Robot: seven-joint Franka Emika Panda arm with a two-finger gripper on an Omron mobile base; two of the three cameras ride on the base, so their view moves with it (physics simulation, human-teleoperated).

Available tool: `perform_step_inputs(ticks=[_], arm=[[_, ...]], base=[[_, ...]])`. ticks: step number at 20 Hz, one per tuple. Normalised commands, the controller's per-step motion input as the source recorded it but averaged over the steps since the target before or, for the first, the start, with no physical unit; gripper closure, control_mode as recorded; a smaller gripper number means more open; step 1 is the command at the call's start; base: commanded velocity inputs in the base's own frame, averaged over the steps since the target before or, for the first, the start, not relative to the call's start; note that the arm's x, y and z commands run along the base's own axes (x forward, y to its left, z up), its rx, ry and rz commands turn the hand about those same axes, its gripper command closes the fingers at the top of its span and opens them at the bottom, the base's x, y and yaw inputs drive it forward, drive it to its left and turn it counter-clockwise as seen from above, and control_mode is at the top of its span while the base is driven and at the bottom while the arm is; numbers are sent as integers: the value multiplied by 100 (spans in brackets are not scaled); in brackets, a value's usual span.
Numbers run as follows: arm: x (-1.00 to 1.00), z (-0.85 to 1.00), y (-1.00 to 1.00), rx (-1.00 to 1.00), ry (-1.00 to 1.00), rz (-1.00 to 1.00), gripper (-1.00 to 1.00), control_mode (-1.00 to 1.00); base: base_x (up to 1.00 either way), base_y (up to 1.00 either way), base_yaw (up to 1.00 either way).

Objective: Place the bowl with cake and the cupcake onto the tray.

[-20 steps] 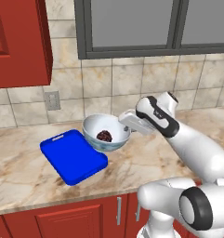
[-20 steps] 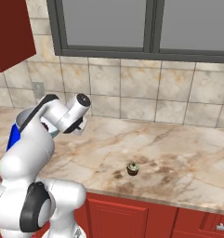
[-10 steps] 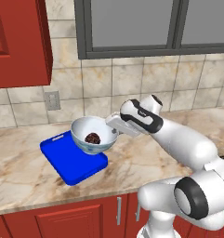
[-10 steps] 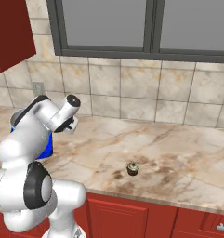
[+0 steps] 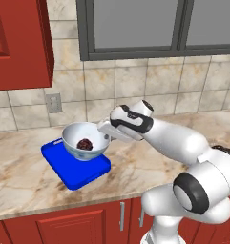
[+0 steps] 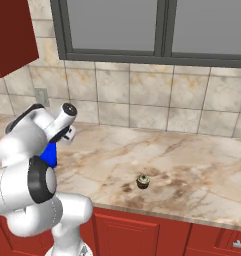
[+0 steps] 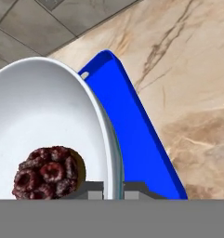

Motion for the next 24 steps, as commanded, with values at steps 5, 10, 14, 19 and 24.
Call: perform_step_inputs(ticks=[5, 10, 14, 19, 24], arm=[[26, -28, 26, 0, 4, 0, 100, -100], [20, -21, 27, -1, 1, 0, 100, -100], [23, -21, 23, 0, 1, 0, 100, -100], [21, -18, 13, -2, 0, 0, 100, -100], [23, -9, 4, -4, 0, -3, 100, -100]], base=[[0, 0, 0], [0, 0, 0], [0, 0, 0], [0, 0, 0], [0, 0, 0]])
